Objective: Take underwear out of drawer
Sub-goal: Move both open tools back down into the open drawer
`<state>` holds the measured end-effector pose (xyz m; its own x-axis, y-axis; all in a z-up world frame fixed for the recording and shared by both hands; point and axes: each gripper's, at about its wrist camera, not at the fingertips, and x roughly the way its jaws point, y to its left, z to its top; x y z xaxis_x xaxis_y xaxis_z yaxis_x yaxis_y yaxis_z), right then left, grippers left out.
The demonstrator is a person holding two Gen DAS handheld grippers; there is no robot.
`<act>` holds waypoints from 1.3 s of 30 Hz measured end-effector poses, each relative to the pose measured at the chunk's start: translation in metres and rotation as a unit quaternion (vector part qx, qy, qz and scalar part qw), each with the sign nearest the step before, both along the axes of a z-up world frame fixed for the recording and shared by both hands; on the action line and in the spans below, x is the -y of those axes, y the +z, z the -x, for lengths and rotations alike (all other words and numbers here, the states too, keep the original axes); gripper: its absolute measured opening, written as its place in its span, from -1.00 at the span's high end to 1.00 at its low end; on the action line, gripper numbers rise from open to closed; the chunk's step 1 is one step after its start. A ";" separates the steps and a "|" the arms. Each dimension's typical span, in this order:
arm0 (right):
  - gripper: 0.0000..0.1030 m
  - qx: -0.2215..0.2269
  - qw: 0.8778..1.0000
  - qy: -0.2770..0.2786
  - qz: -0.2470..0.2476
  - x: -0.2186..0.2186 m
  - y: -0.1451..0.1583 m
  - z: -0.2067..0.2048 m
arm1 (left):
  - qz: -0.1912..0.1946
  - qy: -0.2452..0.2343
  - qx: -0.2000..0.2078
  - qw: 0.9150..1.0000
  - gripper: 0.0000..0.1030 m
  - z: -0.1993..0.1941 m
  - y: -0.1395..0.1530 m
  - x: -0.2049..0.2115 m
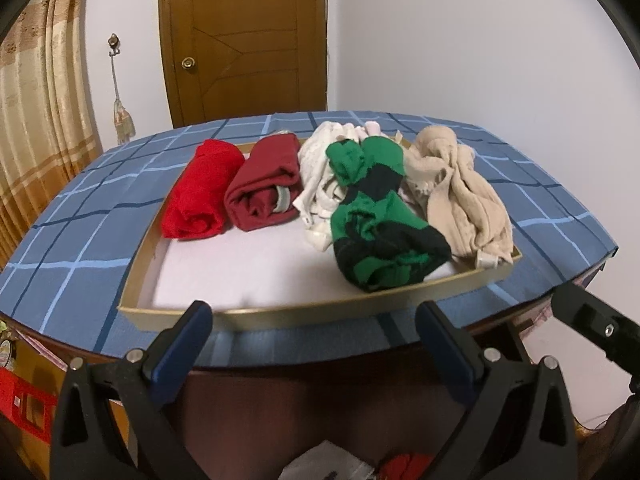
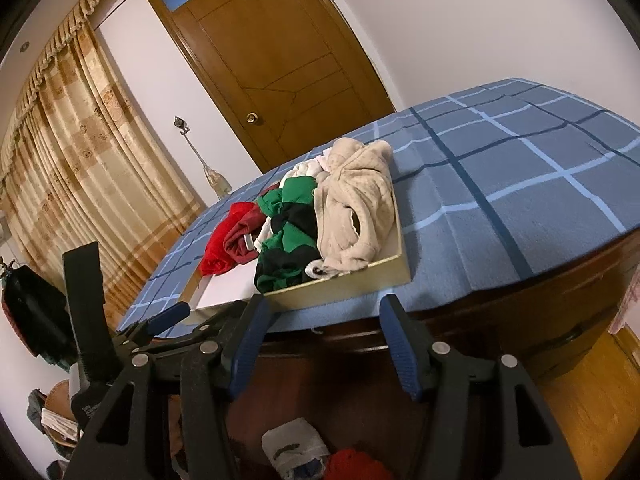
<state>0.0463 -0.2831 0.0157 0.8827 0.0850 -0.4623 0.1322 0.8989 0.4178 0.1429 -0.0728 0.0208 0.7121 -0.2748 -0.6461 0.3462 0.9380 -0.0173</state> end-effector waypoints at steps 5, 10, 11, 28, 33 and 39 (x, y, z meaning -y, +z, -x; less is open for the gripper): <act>-0.18 -0.004 1.000 0.006 0.003 -0.007 0.001 0.012 | 0.000 -0.002 0.005 1.000 -0.99 0.012 0.001 -0.008; -0.18 -0.006 1.000 0.021 0.007 -0.018 0.005 0.024 | -0.001 -0.005 0.008 1.000 -0.99 0.026 0.002 -0.016; -0.18 -0.007 1.000 0.023 0.009 -0.020 0.005 0.026 | -0.001 -0.006 0.009 1.000 -0.99 0.028 0.002 -0.017; -0.18 -0.024 0.998 0.044 0.039 -0.046 0.006 0.067 | -0.004 -0.015 0.012 1.000 -0.99 0.073 -0.001 -0.039; -0.18 -0.029 0.998 0.043 0.031 -0.043 0.000 0.079 | -0.017 -0.016 0.015 1.000 -0.99 0.088 -0.005 -0.044; -0.18 -0.031 0.998 0.050 0.029 -0.046 -0.007 0.088 | -0.040 -0.011 0.014 0.999 -0.99 0.102 -0.015 -0.052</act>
<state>-0.0420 -0.2373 0.0084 0.8404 0.1429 -0.5227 0.0647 0.9312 0.3587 0.0407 -0.0203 0.0057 0.7242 -0.2390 -0.6468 0.3669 0.9278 0.0680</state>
